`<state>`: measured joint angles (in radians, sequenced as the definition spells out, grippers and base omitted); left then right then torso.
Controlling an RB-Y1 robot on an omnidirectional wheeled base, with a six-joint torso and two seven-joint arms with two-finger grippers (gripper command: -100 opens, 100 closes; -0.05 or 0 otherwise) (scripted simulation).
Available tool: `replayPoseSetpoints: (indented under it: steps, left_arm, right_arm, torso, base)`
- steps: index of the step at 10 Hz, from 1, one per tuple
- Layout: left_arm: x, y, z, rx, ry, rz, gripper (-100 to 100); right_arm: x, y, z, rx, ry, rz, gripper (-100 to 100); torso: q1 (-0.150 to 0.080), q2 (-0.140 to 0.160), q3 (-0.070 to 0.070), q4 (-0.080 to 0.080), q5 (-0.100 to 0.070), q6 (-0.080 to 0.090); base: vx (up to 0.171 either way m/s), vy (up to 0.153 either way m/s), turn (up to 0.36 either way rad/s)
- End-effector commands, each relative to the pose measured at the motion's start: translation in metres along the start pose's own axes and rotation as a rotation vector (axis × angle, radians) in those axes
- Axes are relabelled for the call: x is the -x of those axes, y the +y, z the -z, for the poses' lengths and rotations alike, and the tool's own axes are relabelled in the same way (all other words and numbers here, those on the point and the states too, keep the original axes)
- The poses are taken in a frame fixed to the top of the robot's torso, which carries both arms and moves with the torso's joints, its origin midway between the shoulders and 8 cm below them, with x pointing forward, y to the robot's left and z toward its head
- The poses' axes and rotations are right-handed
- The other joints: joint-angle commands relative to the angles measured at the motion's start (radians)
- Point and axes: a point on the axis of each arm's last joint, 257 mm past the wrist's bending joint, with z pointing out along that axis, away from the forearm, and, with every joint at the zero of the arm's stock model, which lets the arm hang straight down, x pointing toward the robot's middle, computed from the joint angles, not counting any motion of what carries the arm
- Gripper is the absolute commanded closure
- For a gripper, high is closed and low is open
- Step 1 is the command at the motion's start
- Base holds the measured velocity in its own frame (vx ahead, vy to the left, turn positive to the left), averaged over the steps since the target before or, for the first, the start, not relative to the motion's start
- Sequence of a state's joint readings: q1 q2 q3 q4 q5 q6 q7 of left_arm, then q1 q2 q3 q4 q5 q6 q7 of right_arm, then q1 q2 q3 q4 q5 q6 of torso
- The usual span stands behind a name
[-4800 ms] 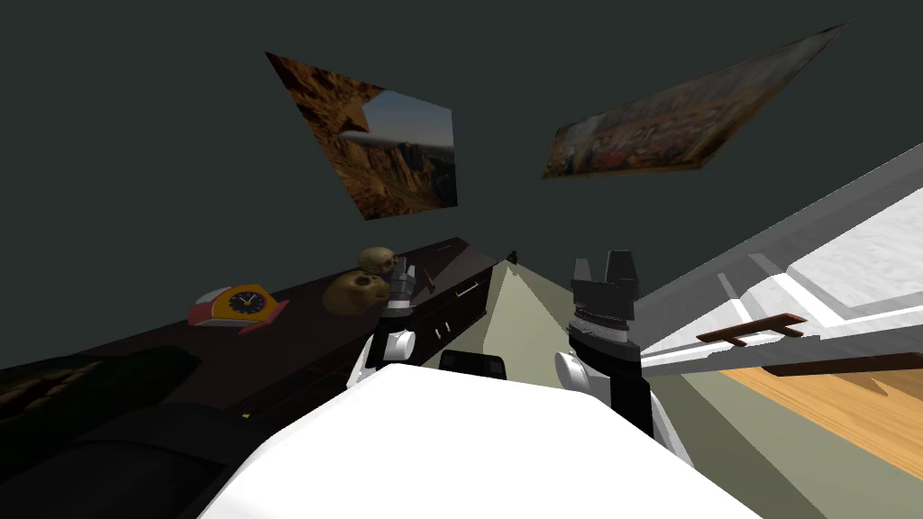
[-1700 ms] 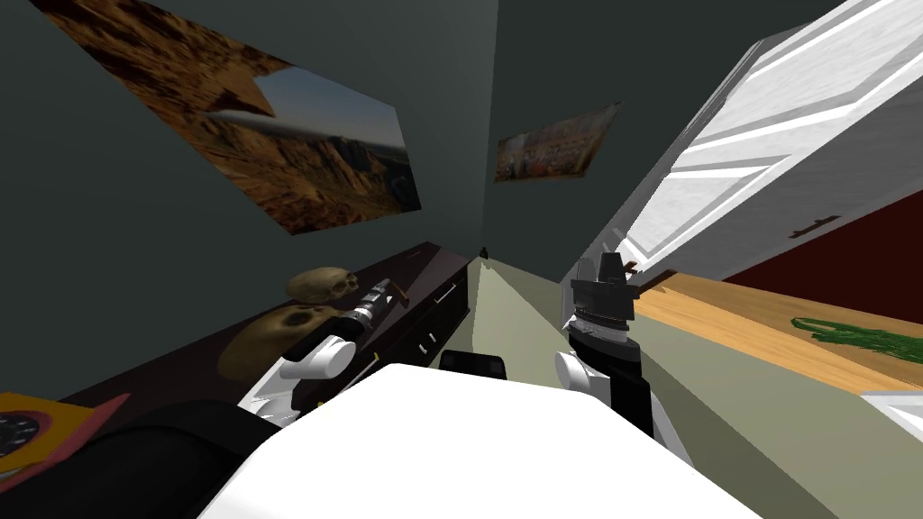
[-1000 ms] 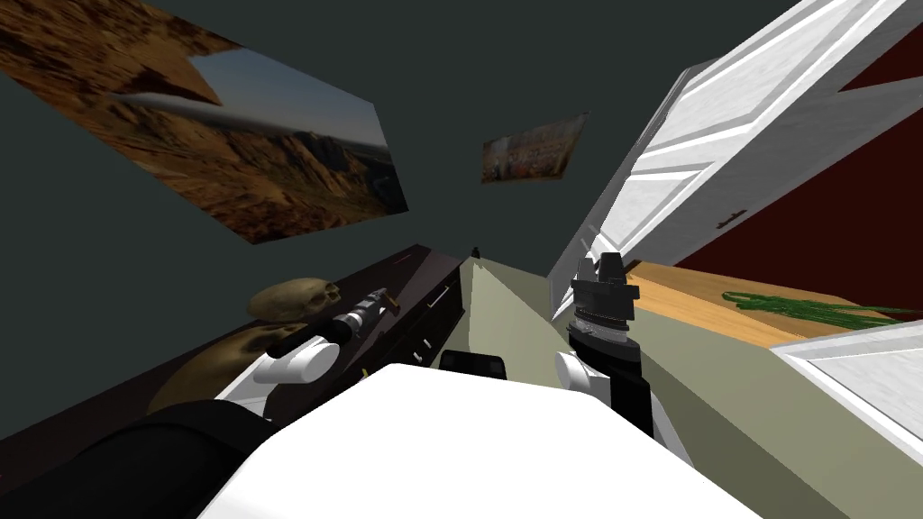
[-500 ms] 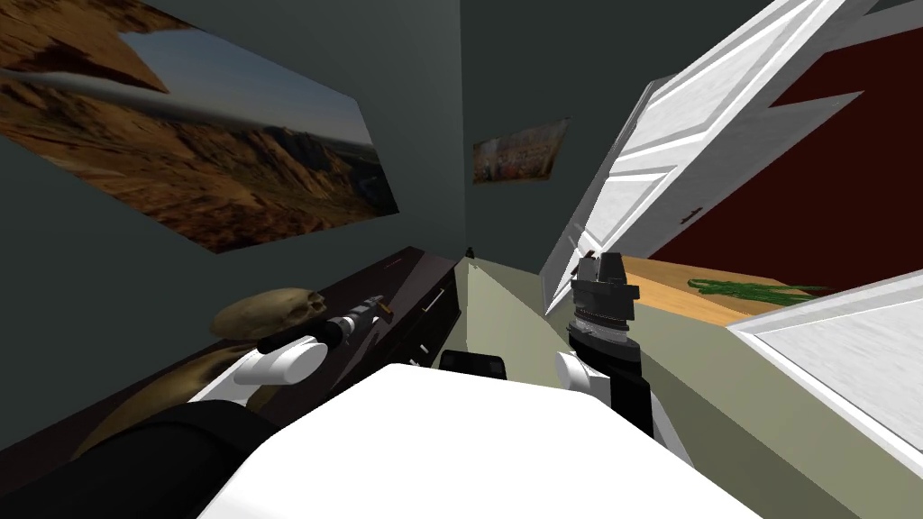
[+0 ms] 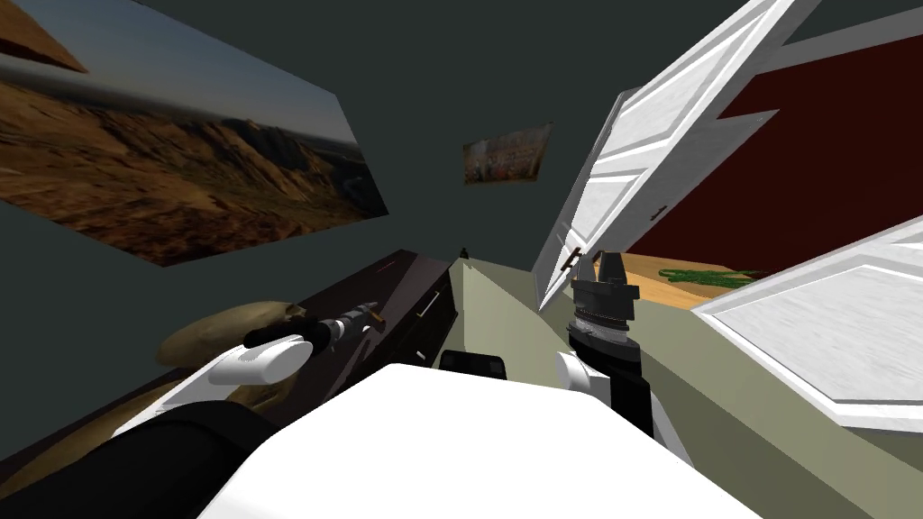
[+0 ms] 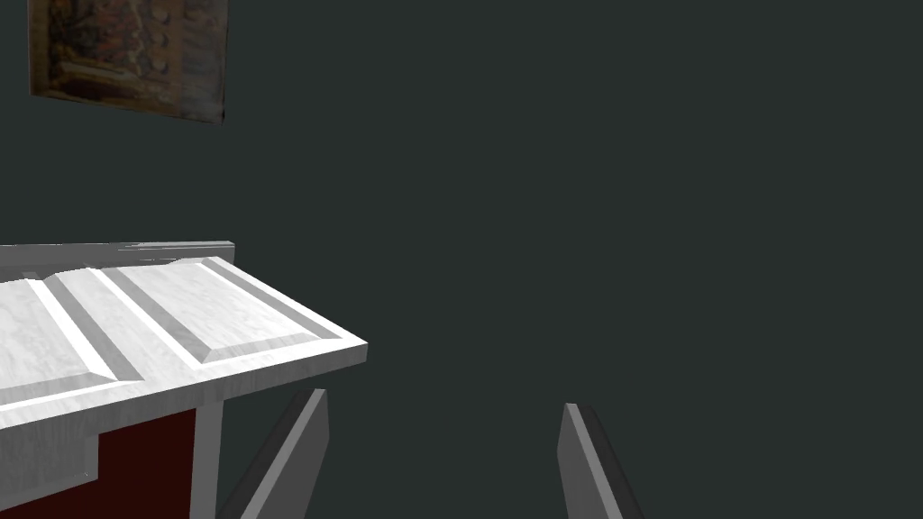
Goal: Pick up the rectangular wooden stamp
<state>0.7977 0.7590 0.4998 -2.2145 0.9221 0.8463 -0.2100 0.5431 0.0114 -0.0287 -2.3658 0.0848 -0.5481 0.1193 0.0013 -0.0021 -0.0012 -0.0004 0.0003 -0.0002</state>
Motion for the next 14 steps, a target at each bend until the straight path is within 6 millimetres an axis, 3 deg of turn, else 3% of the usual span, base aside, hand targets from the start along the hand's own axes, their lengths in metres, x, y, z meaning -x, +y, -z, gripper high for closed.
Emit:
replayPoseSetpoints:
  steps: [1, 7, 14]
  left_arm:
    - [0.002, 0.01, 0.0, 0.044, 0.01, -0.002, -100]
    - [0.017, 0.048, 0.017, 0.218, 0.049, -0.013, -100]
    - [0.033, 0.108, 0.051, 0.488, 0.122, 0.003, -100]
  right_arm:
    - [0.0, 0.0, 0.0, 0.0, 0.0, 0.0, 0]
    - [0.0, 0.0, 0.0, 0.0, 0.0, 0.0, 0]
    - [0.0, 0.0, 0.0, 0.0, 0.0, 0.0, 0]
  torso:
    - [0.0, 0.0, 0.0, 0.0, 0.0, 0.0]
    - [0.0, 0.0, 0.0, 0.0, 0.0, 0.0]
    - [0.0, -0.001, 0.0, 0.0, 0.0, -0.001]
  base:
    - [0.019, 0.02, -0.085]
    - [0.022, 0.016, -0.126]
    - [0.031, 0.026, -0.144]
